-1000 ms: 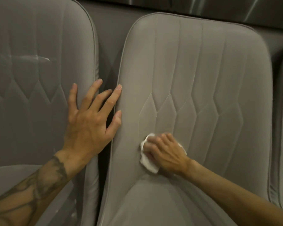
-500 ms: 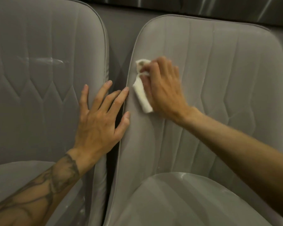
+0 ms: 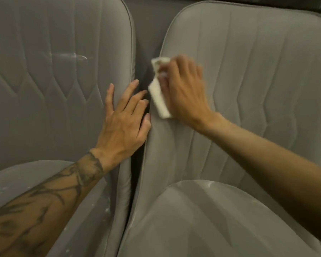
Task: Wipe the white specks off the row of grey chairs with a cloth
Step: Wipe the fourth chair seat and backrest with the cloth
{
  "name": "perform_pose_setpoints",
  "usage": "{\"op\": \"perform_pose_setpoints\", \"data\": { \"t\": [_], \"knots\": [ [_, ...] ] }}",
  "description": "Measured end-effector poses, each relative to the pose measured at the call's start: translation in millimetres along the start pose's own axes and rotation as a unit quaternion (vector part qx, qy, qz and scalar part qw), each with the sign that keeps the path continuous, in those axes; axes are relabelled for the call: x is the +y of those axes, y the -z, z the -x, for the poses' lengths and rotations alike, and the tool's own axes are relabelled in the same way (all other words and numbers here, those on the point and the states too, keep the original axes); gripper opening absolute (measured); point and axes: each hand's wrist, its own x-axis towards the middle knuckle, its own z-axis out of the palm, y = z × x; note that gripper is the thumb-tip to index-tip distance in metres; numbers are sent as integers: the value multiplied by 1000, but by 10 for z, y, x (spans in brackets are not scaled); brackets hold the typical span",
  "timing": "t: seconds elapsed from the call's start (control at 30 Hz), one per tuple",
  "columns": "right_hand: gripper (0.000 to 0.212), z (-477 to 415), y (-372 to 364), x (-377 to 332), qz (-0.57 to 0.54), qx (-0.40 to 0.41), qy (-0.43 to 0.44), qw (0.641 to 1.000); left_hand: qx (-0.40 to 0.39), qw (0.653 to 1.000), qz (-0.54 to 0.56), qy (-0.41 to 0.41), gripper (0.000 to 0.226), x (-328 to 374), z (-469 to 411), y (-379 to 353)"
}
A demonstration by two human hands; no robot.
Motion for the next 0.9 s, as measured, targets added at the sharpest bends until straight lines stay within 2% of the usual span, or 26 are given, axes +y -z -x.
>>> {"op": "perform_pose_setpoints", "data": {
  "t": [0.1, 0.17, 0.23, 0.37, 0.47, 0.5, 0.57, 0.63, 0.67, 0.73, 0.83, 0.9],
  "knots": [
    [25, -274, -57, 43, 27, 39, -81, 996, 0, 1000, 6, -2, 34, -12, 9, 6],
    [25, -49, -115, -102, 10, 47, -128, 991, -10, 1000, -5, -18, 35, -26, 53, 16],
    [23, 413, -122, -314, -28, 25, -139, 990, -14, 999, -15, -34, 36, -41, 94, 15],
    [19, 1565, 14, -667, -131, -112, -118, 978, -6, 999, -25, -30, 35, -28, 115, -10],
    [12, 2071, 93, -748, -117, -209, -76, 968, -3, 999, -26, -22, 43, -8, 105, -22],
    [9, 2066, 79, -739, -108, -215, -101, 965, -4, 999, -28, -21, 45, -7, 105, -25],
    [8, 1939, 34, -752, -92, -195, -207, 954, -2, 999, -30, -21, 46, -5, 102, -36],
    [13, 1910, 43, -840, -93, -197, -269, 938, 3, 999, -31, -21, 46, -10, 100, -52],
    [19, 1975, 85, -918, -114, -224, -267, 930, 6, 999, -33, -21, 46, -13, 104, -64],
    [27, 2144, 254, -1058, -161, -316, -202, 913, 16, 999, -34, -23, 45, -29, 112, -88],
    [26, 2263, 508, -965, -174, -404, -105, 892, 32, 998, -36, -29, 43, -43, 119, -123],
    [28, 2303, 657, -804, -144, -412, -141, 889, 39, 998, -37, -31, 42, -48, 125, -138]
  ]
}}
